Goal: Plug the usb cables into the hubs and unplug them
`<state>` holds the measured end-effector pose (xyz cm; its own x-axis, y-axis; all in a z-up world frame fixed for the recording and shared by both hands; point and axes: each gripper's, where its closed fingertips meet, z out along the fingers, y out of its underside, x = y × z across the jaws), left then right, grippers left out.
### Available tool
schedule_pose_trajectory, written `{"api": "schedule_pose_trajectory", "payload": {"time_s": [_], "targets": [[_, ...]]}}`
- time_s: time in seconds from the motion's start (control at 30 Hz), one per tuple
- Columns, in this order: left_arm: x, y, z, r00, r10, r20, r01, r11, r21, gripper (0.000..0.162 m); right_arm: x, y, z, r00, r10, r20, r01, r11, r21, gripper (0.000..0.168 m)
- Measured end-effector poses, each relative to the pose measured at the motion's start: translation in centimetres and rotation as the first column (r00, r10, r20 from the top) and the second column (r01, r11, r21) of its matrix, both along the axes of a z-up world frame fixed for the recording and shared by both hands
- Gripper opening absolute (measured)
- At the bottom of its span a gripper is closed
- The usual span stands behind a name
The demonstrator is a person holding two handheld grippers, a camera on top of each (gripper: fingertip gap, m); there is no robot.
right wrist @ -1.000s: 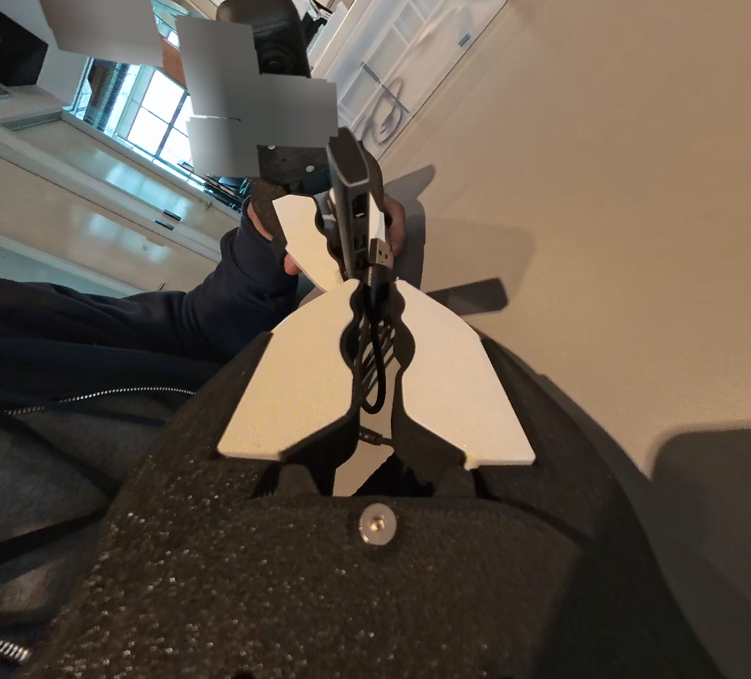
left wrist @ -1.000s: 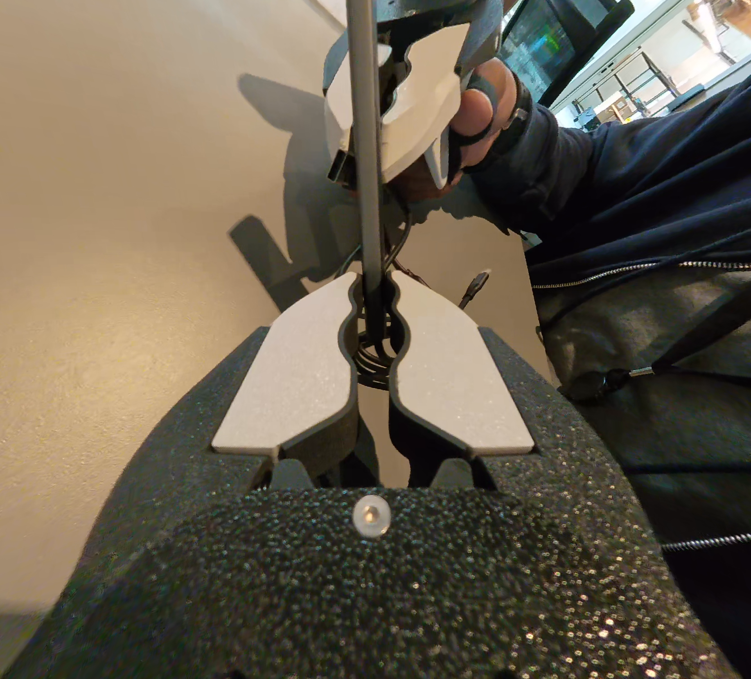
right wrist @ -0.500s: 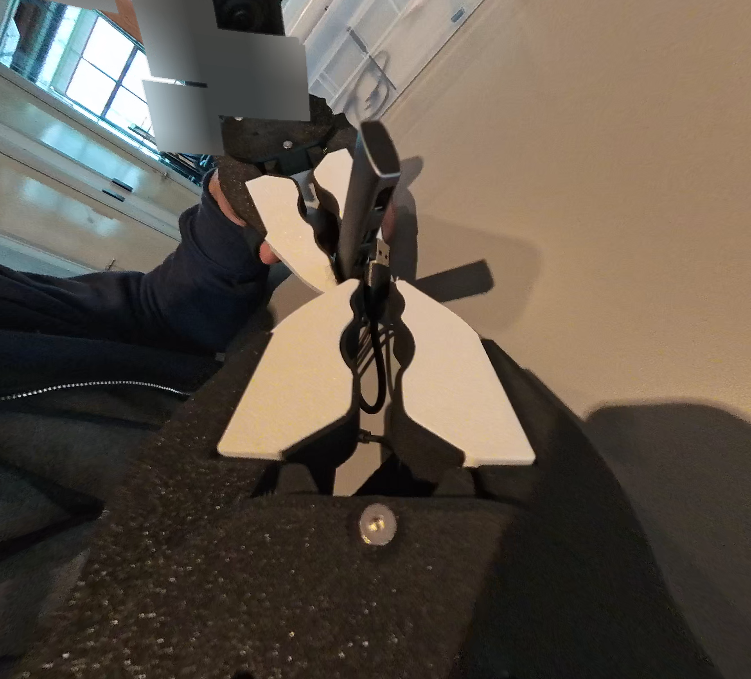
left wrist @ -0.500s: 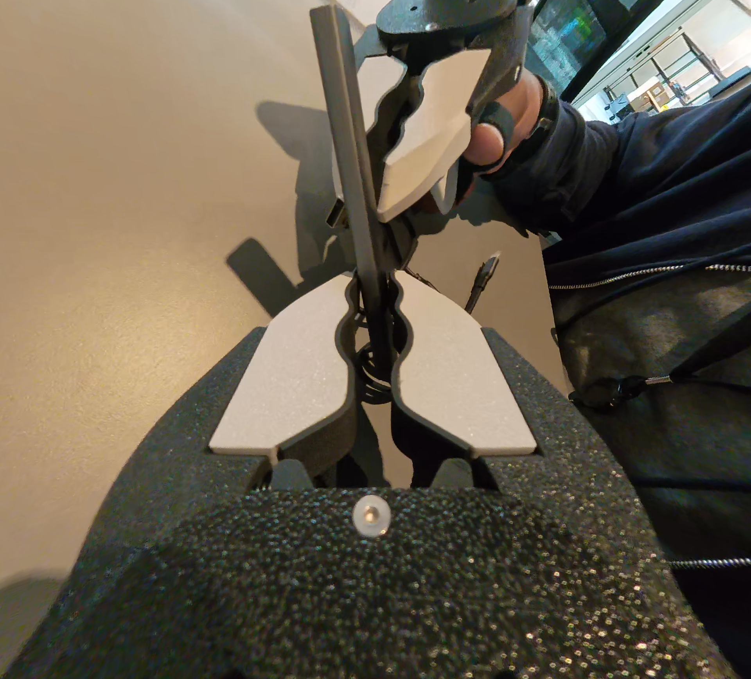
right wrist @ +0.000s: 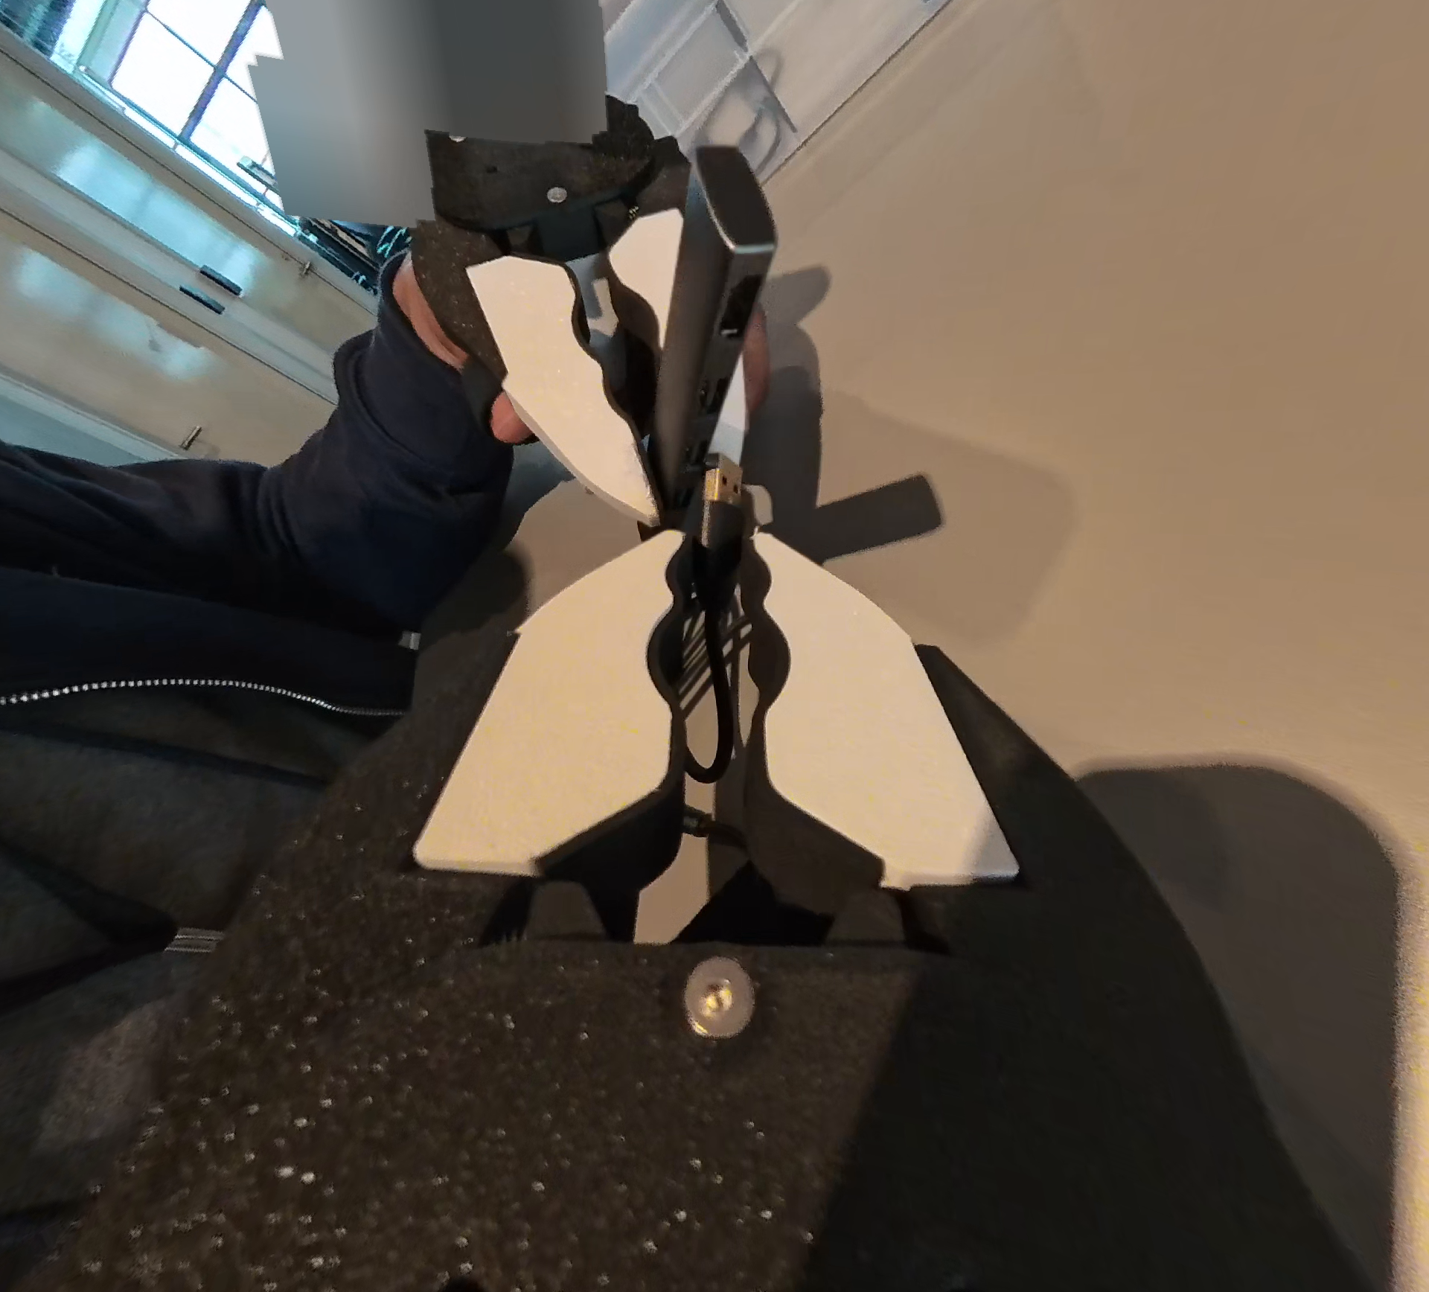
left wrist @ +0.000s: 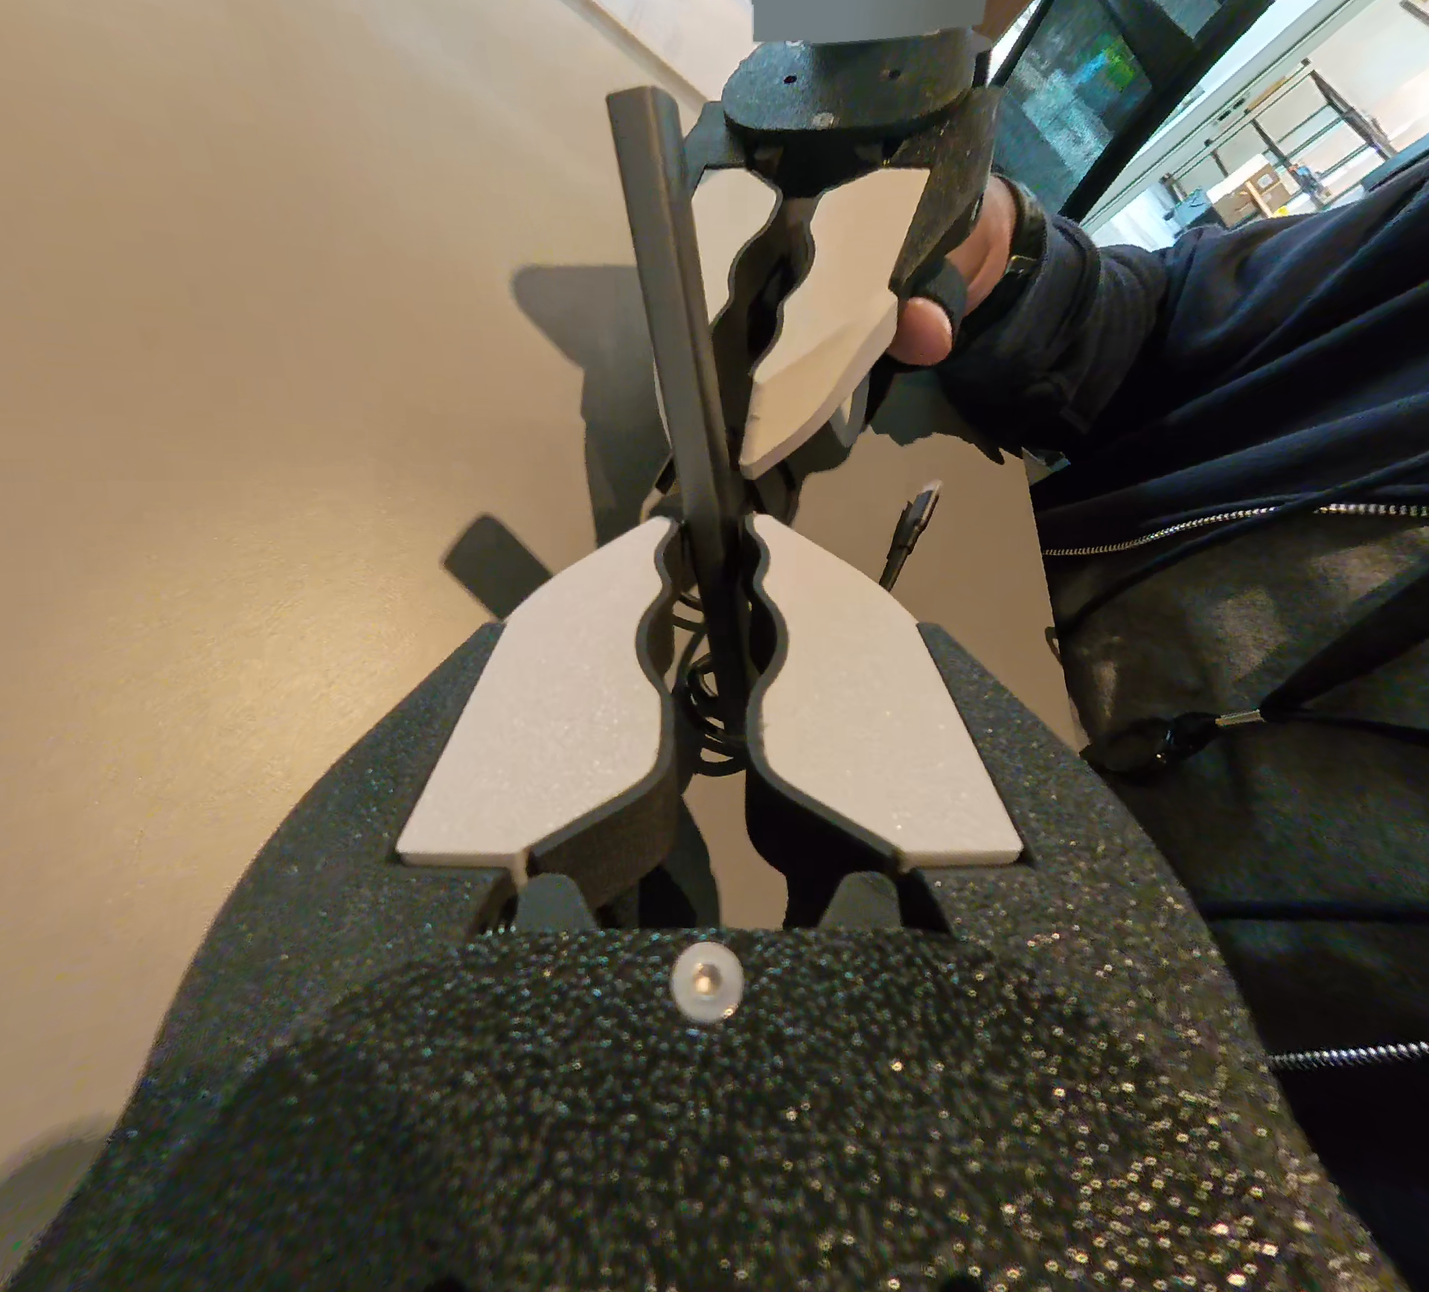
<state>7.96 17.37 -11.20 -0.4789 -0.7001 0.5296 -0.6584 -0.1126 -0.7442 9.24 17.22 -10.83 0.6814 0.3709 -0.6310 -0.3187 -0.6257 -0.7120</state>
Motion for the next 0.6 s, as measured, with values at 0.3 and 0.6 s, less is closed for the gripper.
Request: {"api": "schedule_pose_trajectory", "payload": {"time_s": [0.3,0.6], "targets": [[0.1,0.7,1.5,0.995,0.004,0.099,-0.001,0.999,-0.034,0.010,-0.9,-0.3,1.0,0.998,0.051,0.032,-0.053,0.997,0.052,0.011],[-0.5,0.1,5.3,0.951,-0.081,0.298,0.193,0.908,-0.371,0.010,-1.1,-1.1,4.8,0.961,0.105,-0.255,-0.081,0.991,0.102,0.011]]}}
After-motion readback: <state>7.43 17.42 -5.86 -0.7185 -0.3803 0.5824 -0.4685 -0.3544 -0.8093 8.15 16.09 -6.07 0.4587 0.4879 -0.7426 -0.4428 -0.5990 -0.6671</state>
